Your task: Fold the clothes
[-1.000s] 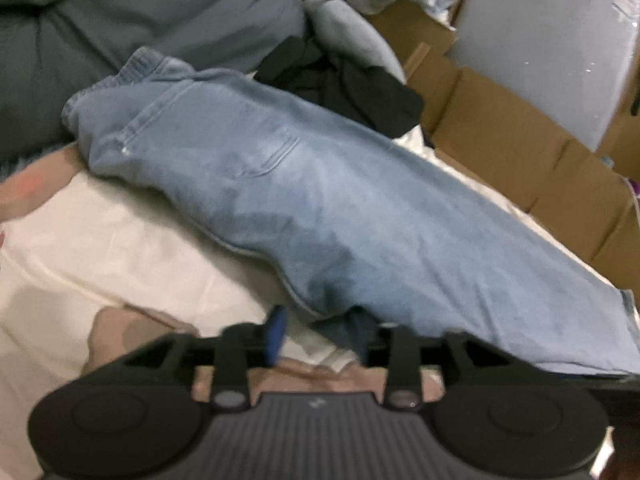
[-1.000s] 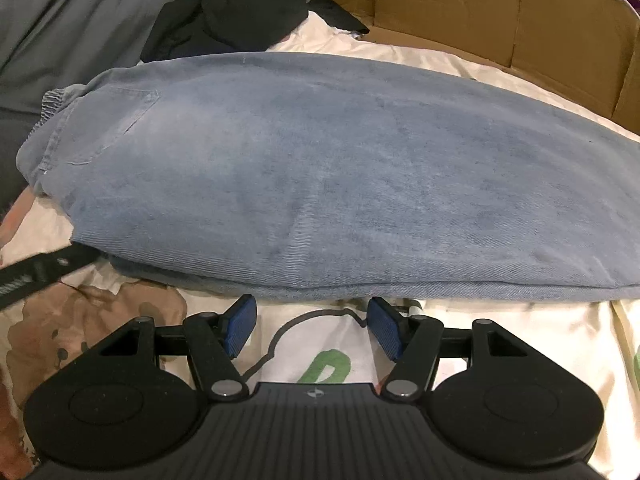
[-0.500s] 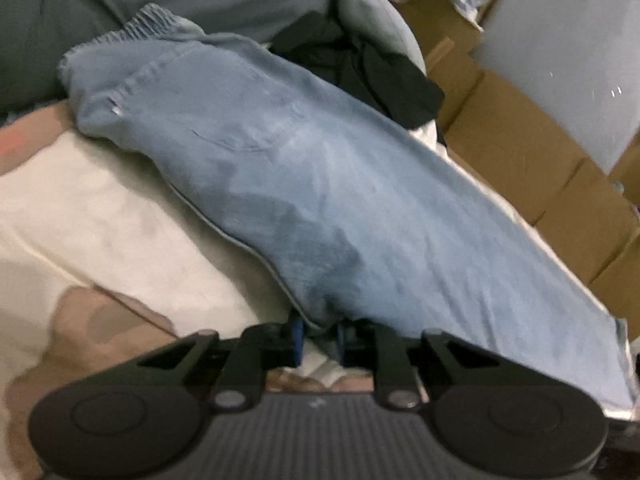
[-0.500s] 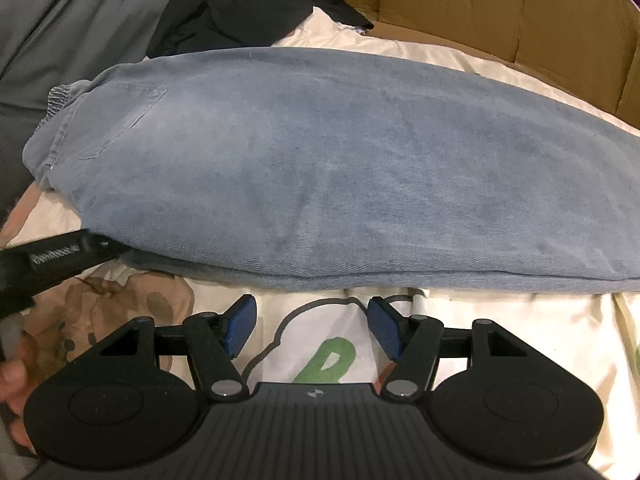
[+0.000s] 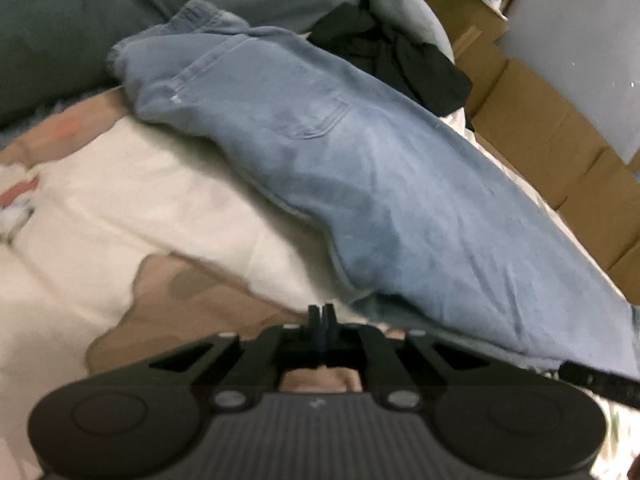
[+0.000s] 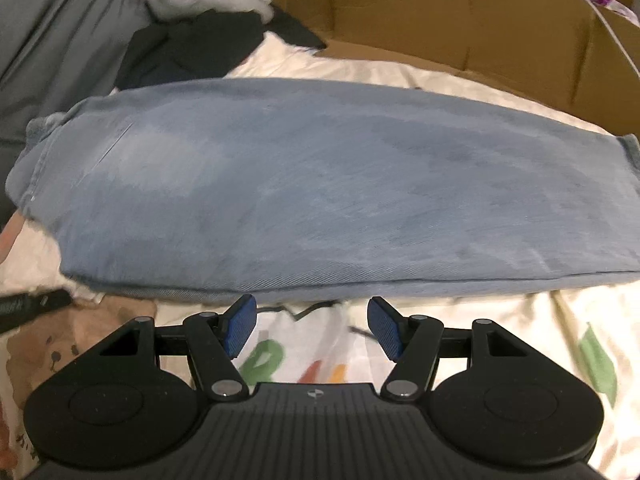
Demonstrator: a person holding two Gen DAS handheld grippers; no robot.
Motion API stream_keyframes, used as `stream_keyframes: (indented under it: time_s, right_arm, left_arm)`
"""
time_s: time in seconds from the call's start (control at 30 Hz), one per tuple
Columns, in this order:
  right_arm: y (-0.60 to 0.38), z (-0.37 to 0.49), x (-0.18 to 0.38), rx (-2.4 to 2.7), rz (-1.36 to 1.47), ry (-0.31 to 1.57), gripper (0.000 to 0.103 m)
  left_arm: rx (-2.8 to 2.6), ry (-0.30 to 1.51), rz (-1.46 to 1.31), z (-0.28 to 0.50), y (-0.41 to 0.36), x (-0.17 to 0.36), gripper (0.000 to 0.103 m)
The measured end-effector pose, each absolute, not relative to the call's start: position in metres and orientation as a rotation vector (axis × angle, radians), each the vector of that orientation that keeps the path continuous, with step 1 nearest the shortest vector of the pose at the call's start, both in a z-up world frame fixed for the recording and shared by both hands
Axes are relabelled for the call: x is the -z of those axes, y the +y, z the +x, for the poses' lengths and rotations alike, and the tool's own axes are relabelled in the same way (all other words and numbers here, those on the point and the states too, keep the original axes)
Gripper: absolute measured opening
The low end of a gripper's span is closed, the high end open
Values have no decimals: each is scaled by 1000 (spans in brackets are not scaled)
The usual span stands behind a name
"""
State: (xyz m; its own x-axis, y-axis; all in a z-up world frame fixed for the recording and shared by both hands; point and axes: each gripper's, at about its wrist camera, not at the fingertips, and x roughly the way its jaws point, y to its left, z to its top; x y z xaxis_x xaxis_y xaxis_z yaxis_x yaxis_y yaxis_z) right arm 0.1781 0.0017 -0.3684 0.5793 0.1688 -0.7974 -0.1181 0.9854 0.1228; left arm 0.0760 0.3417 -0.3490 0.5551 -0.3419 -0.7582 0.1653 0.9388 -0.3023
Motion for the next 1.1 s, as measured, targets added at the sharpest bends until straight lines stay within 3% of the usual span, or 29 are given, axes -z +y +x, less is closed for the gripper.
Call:
stream_keyframes:
  time_s: [0.27, 0.6, 0.9, 1.1]
  right_arm:
    - [-3, 192, 369, -166, 45, 889, 68]
    - [-21, 221, 363, -121, -67, 790, 68]
    - [-35, 284, 380, -131, -104, 1000, 68]
    - [-32, 269, 394, -127, -94, 1094, 68]
  left_arm:
    - [387, 874, -124, 76, 341, 320, 2]
    - [564, 779, -47, 105, 282, 307, 6]
    - [575, 880, 41, 129, 255, 340, 7]
    - [551, 928, 112, 119, 270, 361, 2]
